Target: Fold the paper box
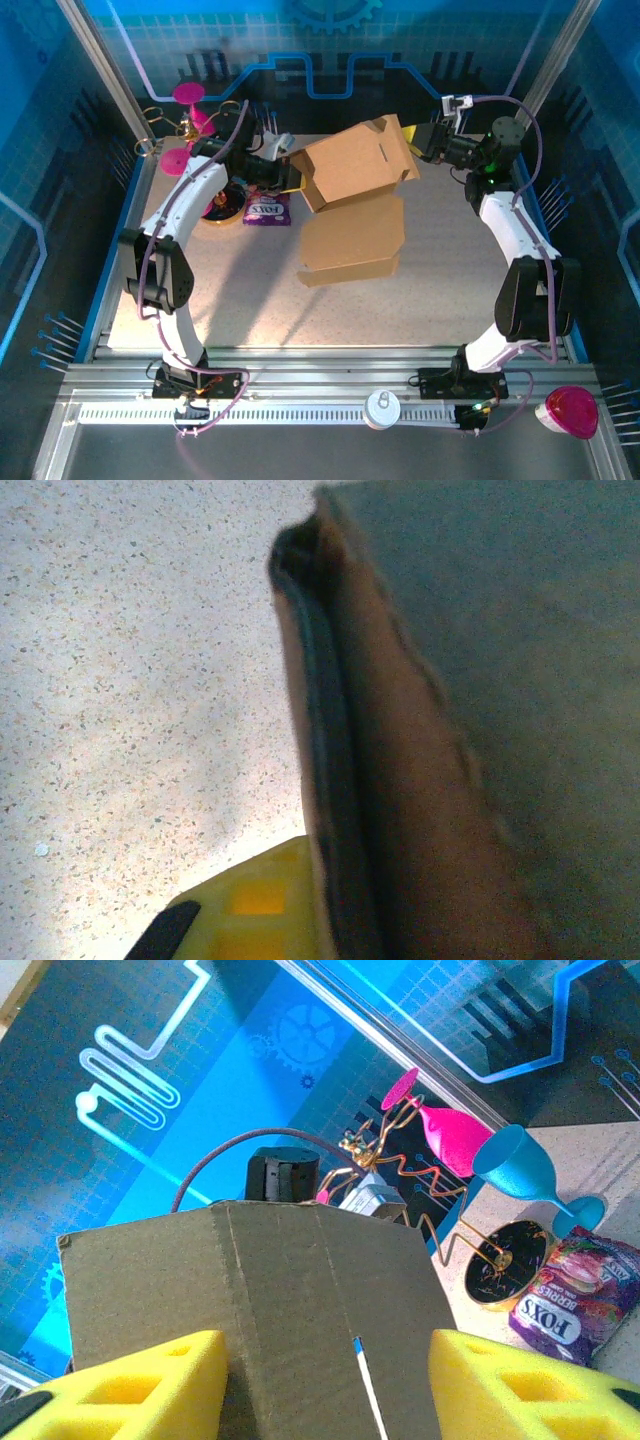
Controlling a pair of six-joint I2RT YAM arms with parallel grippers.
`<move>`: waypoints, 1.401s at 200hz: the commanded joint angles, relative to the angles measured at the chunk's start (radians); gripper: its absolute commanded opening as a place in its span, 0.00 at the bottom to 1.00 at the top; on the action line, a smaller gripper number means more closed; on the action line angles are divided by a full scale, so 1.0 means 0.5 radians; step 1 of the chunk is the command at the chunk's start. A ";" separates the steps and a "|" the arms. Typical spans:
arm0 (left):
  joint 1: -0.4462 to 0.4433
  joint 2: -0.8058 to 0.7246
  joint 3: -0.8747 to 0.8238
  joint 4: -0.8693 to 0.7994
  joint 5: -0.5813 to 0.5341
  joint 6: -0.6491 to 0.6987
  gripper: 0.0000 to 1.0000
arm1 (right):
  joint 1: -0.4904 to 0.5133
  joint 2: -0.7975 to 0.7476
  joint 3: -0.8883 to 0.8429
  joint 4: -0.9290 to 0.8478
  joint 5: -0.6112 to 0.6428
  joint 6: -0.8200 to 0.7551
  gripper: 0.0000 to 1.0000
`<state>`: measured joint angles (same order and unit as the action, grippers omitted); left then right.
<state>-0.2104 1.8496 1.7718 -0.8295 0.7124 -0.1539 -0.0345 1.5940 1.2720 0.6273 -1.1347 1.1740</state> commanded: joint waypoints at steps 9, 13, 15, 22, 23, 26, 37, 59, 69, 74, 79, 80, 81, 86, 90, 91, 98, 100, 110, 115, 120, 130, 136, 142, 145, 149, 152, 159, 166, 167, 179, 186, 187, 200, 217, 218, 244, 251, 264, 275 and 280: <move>0.014 0.045 0.089 -0.056 0.035 0.036 0.00 | 0.064 -0.083 -0.065 0.102 -0.025 0.012 0.56; 0.015 0.044 0.092 -0.059 0.036 0.039 0.00 | 0.066 -0.083 -0.067 0.104 -0.025 0.012 0.56; 0.014 0.044 0.092 -0.061 0.036 0.039 0.00 | 0.067 -0.085 -0.068 0.103 -0.025 0.011 0.56; 0.015 0.045 0.092 -0.061 0.036 0.038 0.00 | 0.073 -0.093 -0.066 0.081 -0.028 -0.004 0.56; 0.014 0.044 0.092 -0.060 0.036 0.038 0.00 | 0.073 -0.096 -0.064 0.078 -0.027 -0.007 0.56; 0.016 0.045 0.092 -0.059 0.034 0.039 0.00 | 0.079 -0.098 -0.062 0.063 -0.029 -0.021 0.56; 0.014 0.044 0.090 -0.054 0.036 0.033 0.00 | 0.092 -0.110 -0.059 -0.022 -0.030 -0.088 0.56; 0.013 0.038 0.085 -0.041 0.041 0.027 0.00 | 0.125 -0.154 -0.029 -0.388 0.014 -0.390 0.56; 0.014 0.035 0.083 -0.041 0.043 0.027 0.00 | 0.144 -0.181 0.018 -0.651 0.049 -0.605 0.56; 0.013 0.034 0.083 -0.042 0.043 0.026 0.00 | 0.156 -0.187 0.048 -0.796 0.067 -0.705 0.56; 0.013 0.032 0.082 -0.043 0.039 0.027 0.00 | 0.163 -0.190 0.079 -0.920 0.086 -0.796 0.56; 0.013 0.030 0.082 -0.044 0.041 0.028 0.00 | 0.164 -0.191 0.085 -0.940 0.090 -0.817 0.56; 0.013 0.029 0.081 -0.044 0.041 0.027 0.00 | 0.165 -0.192 0.090 -0.967 0.094 -0.836 0.56; 0.013 0.028 0.081 -0.041 0.041 0.026 0.00 | 0.175 -0.192 0.124 -1.069 0.112 -0.916 0.56; 0.013 0.026 0.079 -0.041 0.043 0.026 0.00 | 0.181 -0.193 0.147 -1.144 0.132 -0.970 0.56; 0.013 0.024 0.078 -0.041 0.042 0.026 0.00 | 0.182 -0.192 0.153 -1.159 0.138 -0.983 0.56; 0.013 0.022 0.071 -0.036 0.044 0.026 0.00 | 0.192 -0.192 0.192 -1.276 0.174 -1.073 0.56; 0.013 0.020 0.072 -0.037 0.044 0.026 0.00 | 0.194 -0.191 0.201 -1.301 0.188 -1.097 0.56; 0.013 0.016 0.070 -0.041 0.042 0.027 0.00 | 0.209 -0.191 0.247 -1.425 0.254 -1.195 0.56; 0.013 0.014 0.067 -0.038 0.042 0.027 0.00 | 0.213 -0.191 0.268 -1.488 0.286 -1.239 0.56; 0.013 0.009 0.062 -0.038 0.039 0.031 0.00 | 0.220 -0.191 0.289 -1.551 0.328 -1.285 0.56; 0.013 -0.001 0.055 -0.038 0.030 0.033 0.00 | 0.232 -0.194 0.340 -1.686 0.428 -1.384 0.56; 0.013 -0.006 0.051 -0.035 0.026 0.034 0.00 | 0.245 -0.194 0.372 -1.756 0.477 -1.446 0.56; 0.013 -0.013 0.048 -0.034 0.026 0.031 0.00 | 0.258 -0.194 0.405 -1.836 0.537 -1.514 0.57; 0.013 -0.014 0.044 -0.034 0.026 0.031 0.00 | 0.266 -0.191 0.425 -1.875 0.569 -1.547 0.57; 0.012 -0.017 0.043 -0.034 0.026 0.033 0.00 | 0.278 -0.188 0.450 -1.927 0.608 -1.587 0.57; 0.011 -0.018 0.043 -0.034 0.026 0.035 0.00 | 0.287 -0.186 0.469 -1.957 0.631 -1.615 0.57; 0.010 -0.024 0.036 -0.032 0.024 0.035 0.00 | 0.306 -0.176 0.508 -2.026 0.675 -1.674 0.57; 0.010 -0.027 0.033 -0.031 0.022 0.033 0.00 | 0.321 -0.162 0.542 -2.083 0.718 -1.725 0.57; 0.010 -0.030 0.033 -0.031 0.023 0.034 0.00 | 0.326 -0.161 0.547 -2.090 0.725 -1.731 0.57; 0.010 -0.040 0.024 -0.025 0.018 0.029 0.00 | 0.350 -0.143 0.591 -2.166 0.801 -1.794 0.56; 0.011 -0.041 0.019 -0.022 0.019 0.030 0.00 | 0.363 -0.136 0.618 -2.209 0.852 -1.828 0.55; 0.010 -0.043 0.019 -0.022 0.018 0.029 0.00 | 0.366 -0.134 0.622 -2.214 0.861 -1.833 0.55; 0.010 -0.048 0.018 -0.022 0.019 0.031 0.00 | 0.390 -0.126 0.660 -2.283 0.957 -1.897 0.55; 0.010 -0.051 0.018 -0.025 0.019 0.034 0.00 | 0.427 -0.119 0.714 -2.372 1.100 -1.976 0.55; 0.010 -0.051 0.017 -0.025 0.016 0.036 0.00 | 0.431 -0.118 0.717 -2.376 1.111 -1.981 0.55; 0.007 -0.060 0.018 -0.030 0.014 0.040 0.00 | 0.503 -0.088 0.819 -2.508 1.343 -2.104 0.55; 0.007 -0.059 0.017 -0.032 0.015 0.040 0.00 | 0.525 -0.079 0.843 -2.537 1.396 -2.128 0.55; 0.007 -0.061 0.020 -0.031 0.016 0.044 0.00 | 0.561 -0.054 0.883 -2.587 1.509 -2.168 0.55; 0.006 -0.062 0.021 -0.034 0.013 0.046 0.00 | 0.589 -0.035 0.914 -2.619 1.574 -2.206 0.55; 0.007 -0.062 0.020 -0.034 0.012 0.047 0.00 | 0.600 -0.029 0.922 -2.625 1.605 -2.217 0.55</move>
<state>-0.2085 1.8584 1.7832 -0.8333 0.6960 -0.1539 0.2317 1.5486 1.6878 -0.5957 -0.4641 0.1455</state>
